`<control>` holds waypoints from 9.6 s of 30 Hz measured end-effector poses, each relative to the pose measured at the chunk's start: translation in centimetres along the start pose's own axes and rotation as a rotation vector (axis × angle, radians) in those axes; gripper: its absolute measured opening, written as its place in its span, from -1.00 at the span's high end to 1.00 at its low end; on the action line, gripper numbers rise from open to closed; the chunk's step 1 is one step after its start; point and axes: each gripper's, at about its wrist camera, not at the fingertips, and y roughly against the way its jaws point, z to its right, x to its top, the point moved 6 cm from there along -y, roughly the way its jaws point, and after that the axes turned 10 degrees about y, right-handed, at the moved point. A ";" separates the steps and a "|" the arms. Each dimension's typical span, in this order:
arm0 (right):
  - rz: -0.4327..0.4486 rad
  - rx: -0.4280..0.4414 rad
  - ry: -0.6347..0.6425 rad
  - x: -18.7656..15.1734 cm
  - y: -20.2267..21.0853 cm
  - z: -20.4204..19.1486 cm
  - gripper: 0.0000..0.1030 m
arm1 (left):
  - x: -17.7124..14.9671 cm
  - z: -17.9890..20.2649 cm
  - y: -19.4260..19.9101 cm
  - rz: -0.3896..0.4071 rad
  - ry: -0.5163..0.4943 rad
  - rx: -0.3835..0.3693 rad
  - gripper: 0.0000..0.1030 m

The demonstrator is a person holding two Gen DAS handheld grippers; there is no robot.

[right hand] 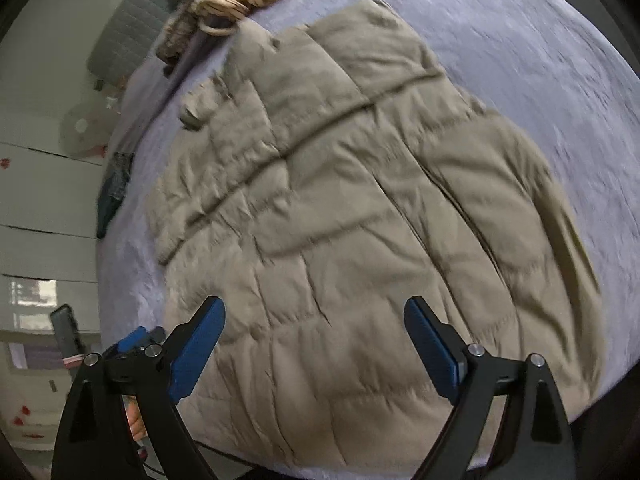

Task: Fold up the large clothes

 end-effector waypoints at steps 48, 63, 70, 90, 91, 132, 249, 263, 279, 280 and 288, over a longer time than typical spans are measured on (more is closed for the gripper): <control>0.016 0.390 -0.483 -9.3 1.6 12.3 0.79 | -9.4 -4.4 1.4 -0.074 0.420 -0.356 0.68; 0.189 0.288 -0.253 2.7 6.5 5.2 0.82 | 4.0 -2.4 7.0 0.048 0.204 -0.415 0.68; 0.223 0.267 -0.151 10.4 6.9 2.3 0.82 | 11.2 -1.1 6.7 0.113 0.176 -0.392 0.68; 0.065 0.136 -0.064 29.9 -6.5 2.1 0.82 | 25.9 -0.6 -6.9 0.099 0.240 -0.111 0.68; 0.054 0.125 -0.071 30.1 -7.5 2.5 0.82 | 26.1 -0.6 -7.7 0.091 0.238 -0.099 0.68; 0.007 0.071 0.166 31.2 -17.1 -1.0 1.00 | 29.9 1.0 -14.1 0.237 0.182 0.087 -0.38; 0.125 0.428 -0.307 9.2 -8.7 3.4 0.51 | 8.1 -6.0 -1.5 0.169 0.255 -0.313 0.61; 0.004 0.349 -0.329 -0.8 -6.4 6.0 0.05 | -6.6 -10.1 -1.8 0.027 0.418 -0.189 0.04; 0.245 -0.107 -0.241 1.5 6.4 11.1 0.48 | -7.7 -13.8 6.3 0.186 0.396 0.045 0.04; 0.255 -0.121 -0.196 0.8 7.2 10.8 0.48 | -7.4 -13.1 5.6 0.175 0.385 0.043 0.04; 0.027 -0.105 -0.137 0.3 -0.3 9.1 0.49 | -7.4 -12.1 -1.6 0.025 0.378 0.131 0.04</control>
